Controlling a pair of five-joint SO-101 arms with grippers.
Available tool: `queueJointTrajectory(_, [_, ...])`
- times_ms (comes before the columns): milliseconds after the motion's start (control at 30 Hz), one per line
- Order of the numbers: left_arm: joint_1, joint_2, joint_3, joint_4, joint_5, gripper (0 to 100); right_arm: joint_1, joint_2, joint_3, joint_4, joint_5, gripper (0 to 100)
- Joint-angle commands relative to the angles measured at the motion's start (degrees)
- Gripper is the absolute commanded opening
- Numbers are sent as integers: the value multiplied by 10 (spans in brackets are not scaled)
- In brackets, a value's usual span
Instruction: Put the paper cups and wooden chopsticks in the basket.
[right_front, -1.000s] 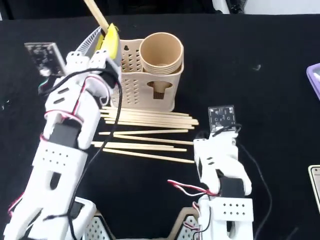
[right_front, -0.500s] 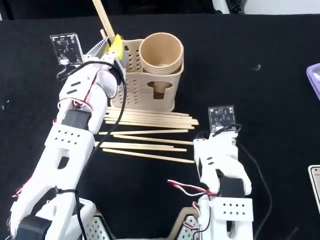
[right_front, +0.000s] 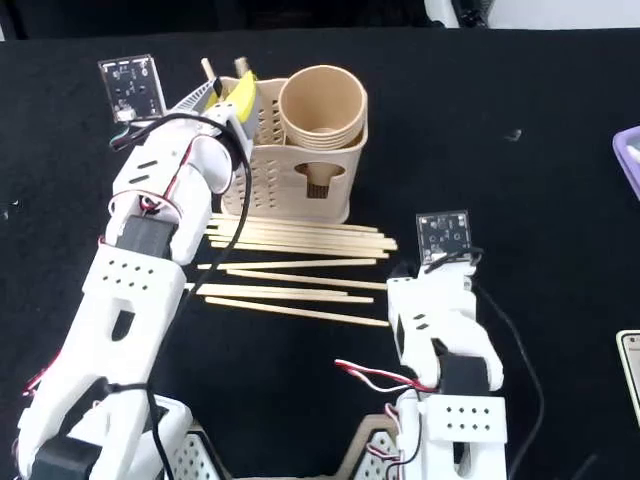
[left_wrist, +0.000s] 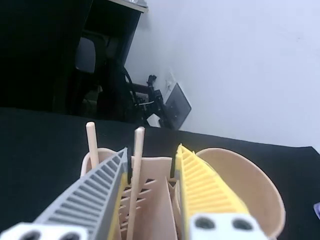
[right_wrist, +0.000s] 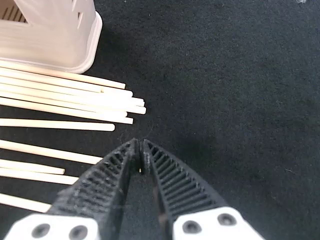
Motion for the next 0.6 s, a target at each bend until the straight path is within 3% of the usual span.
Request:
queueJointTrajectory(0, [13,-42,-35,34,6,162,9,-9,-4,-11,-2,11])
queueJointTrajectory(167, [7,-122,-47,84,5,162,9,-9,-4,-11,-2,11])
queueJointTrajectory(367, [-4,-246,-42,288,-99,162,9,-9,-7,-10,-2,15])
queueJointTrajectory(567, [-138,-310,-12,491,-223,166,13,-7,-29,-9,2,170])
